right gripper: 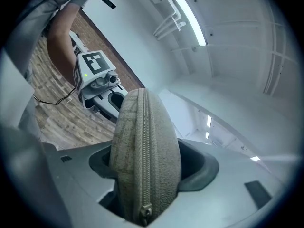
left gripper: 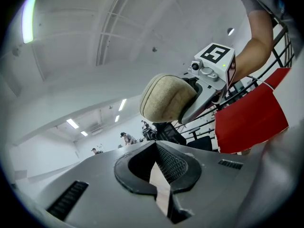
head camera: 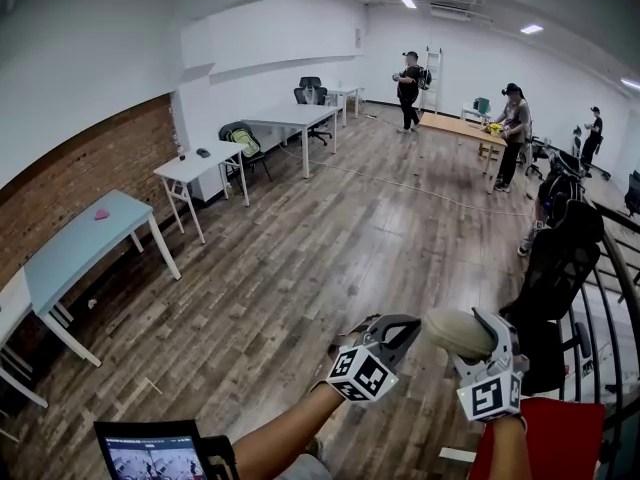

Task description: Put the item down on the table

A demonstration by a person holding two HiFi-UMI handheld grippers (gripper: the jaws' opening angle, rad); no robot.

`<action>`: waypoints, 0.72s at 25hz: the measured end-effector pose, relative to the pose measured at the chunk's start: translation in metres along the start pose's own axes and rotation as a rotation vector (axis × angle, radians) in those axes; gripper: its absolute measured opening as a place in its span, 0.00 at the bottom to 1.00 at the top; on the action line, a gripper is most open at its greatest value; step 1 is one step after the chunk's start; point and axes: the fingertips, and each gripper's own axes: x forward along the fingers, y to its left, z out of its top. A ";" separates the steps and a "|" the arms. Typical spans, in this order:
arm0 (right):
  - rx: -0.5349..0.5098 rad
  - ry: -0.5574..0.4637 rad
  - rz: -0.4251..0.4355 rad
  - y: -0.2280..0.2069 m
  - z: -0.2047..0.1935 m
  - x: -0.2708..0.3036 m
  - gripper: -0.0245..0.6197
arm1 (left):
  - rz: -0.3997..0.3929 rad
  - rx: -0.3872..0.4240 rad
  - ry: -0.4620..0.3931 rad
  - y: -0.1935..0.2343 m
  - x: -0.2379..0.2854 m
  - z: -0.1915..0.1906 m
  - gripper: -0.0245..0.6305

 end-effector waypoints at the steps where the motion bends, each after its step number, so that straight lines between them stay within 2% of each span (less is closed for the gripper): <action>1: 0.000 0.002 0.002 -0.001 -0.006 0.005 0.51 | 0.000 -0.003 0.000 0.002 0.006 -0.004 0.04; 11: 0.020 0.059 0.013 -0.008 -0.032 0.054 0.51 | -0.062 -0.025 -0.010 0.023 0.047 -0.039 0.04; 18: 0.022 0.063 0.006 -0.020 -0.044 0.097 0.51 | -0.080 -0.022 -0.010 0.053 0.071 -0.064 0.04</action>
